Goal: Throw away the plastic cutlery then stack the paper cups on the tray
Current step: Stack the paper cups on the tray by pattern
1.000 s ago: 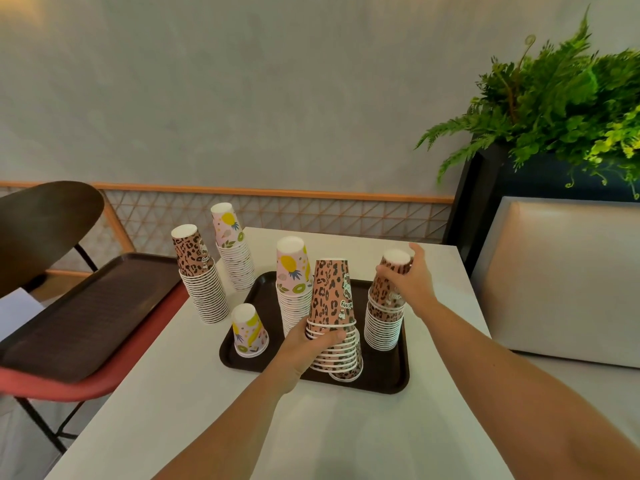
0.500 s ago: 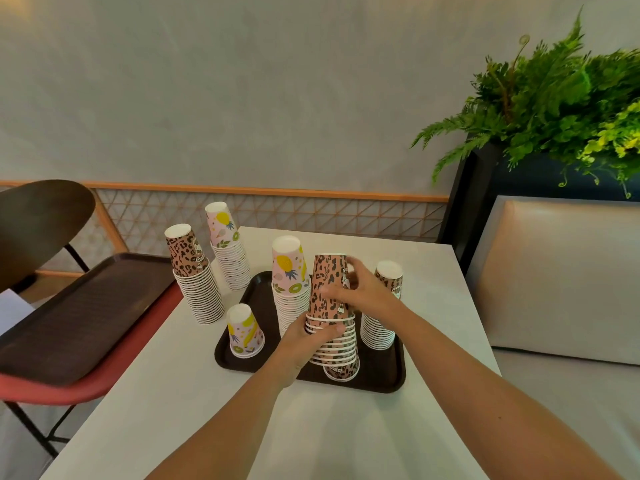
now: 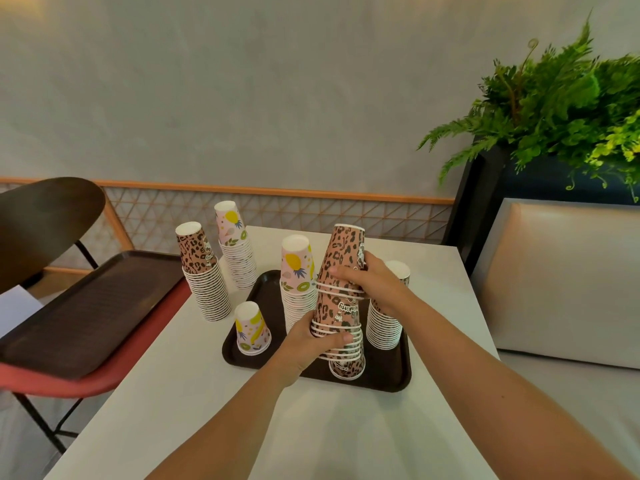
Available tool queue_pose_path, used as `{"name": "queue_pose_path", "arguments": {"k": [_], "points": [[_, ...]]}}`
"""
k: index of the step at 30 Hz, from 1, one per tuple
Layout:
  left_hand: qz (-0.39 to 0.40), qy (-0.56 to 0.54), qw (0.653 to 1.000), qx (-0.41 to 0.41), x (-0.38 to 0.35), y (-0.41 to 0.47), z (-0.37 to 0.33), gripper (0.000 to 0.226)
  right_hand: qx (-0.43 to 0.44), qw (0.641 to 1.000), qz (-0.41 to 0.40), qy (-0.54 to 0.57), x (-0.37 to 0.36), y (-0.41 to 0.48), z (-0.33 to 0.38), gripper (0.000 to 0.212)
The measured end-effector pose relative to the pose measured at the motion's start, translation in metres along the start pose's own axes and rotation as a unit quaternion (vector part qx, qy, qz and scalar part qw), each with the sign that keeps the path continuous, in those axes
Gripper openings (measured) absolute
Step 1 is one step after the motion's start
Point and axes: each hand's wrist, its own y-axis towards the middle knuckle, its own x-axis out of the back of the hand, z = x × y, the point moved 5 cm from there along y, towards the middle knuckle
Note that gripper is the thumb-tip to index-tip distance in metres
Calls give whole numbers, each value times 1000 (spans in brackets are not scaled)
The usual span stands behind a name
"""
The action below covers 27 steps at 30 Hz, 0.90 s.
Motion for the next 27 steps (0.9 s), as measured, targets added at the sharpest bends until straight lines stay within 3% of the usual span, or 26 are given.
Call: {"name": "queue_pose_path", "arguments": {"k": [10,14,20,23,27], "points": [[-13,3,1000,18,4,-4,4,59,29,998,-50,24,34,17,44,44],[-22,-4,999,22,7,-4,7,64,57,989,-132,29,65,24,47,54],[-35,-20,999,34,8,-1,10,65,42,961,-257,-97,95,18,4,68],[-38,-22,998,35,7,2,11,59,32,958,-261,-112,95,13,-25,75],[-45,-25,998,38,6,3,10,57,26,973,-207,-97,90,14,-52,89]]}}
